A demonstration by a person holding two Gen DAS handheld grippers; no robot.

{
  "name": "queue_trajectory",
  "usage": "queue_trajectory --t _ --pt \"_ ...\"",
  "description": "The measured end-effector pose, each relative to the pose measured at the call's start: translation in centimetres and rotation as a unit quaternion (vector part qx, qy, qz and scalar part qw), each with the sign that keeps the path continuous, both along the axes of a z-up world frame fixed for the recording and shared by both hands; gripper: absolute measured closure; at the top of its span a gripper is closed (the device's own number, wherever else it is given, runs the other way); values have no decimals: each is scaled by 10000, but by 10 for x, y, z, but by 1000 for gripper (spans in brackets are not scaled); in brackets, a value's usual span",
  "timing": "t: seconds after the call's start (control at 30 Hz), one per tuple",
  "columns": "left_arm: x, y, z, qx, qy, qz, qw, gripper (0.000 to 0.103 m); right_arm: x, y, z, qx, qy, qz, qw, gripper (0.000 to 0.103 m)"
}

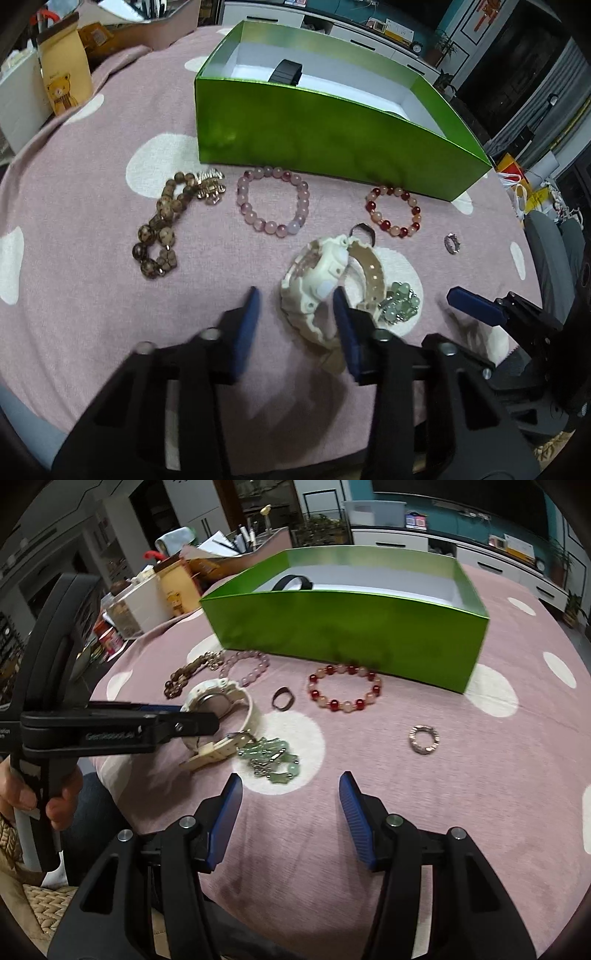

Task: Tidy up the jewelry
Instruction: 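Grasp the white watch with the left gripper while the right grasps the green jade charm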

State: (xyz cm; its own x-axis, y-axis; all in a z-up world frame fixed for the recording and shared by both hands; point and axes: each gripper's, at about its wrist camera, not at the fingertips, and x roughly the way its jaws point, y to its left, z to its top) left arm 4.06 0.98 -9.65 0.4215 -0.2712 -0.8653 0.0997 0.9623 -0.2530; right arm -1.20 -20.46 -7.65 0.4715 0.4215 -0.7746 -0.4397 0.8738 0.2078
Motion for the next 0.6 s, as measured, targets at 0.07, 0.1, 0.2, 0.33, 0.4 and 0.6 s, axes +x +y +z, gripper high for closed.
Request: queue_trajectory --t 0.07,0.1,0.2,0.33,0.4,0.6 --pt "1 1 -1 -93 4 -3 10000 81 1 3 -2 -40 -35 42 10000 48" --pt "0 1 0 -85 -19 -3 10000 81 1 6 -2 -61 -69 67 9999 48" --pt "-2 2 1 -70 -61 16 10000 82 2 10 -3 -143 -175 156 9996 48" --pt "-1 7 3 -96 -90 76 9999 82 4 20 -4 -255 -322 303 9987 51" --pt "-1 8 4 -94 -113 80 9999 82 5 25 -7 -296 -330 356 9984 55" --pt "-1 8 4 -113 -102 88 9998 82 7 33 -12 -542 -522 359 9965 71"
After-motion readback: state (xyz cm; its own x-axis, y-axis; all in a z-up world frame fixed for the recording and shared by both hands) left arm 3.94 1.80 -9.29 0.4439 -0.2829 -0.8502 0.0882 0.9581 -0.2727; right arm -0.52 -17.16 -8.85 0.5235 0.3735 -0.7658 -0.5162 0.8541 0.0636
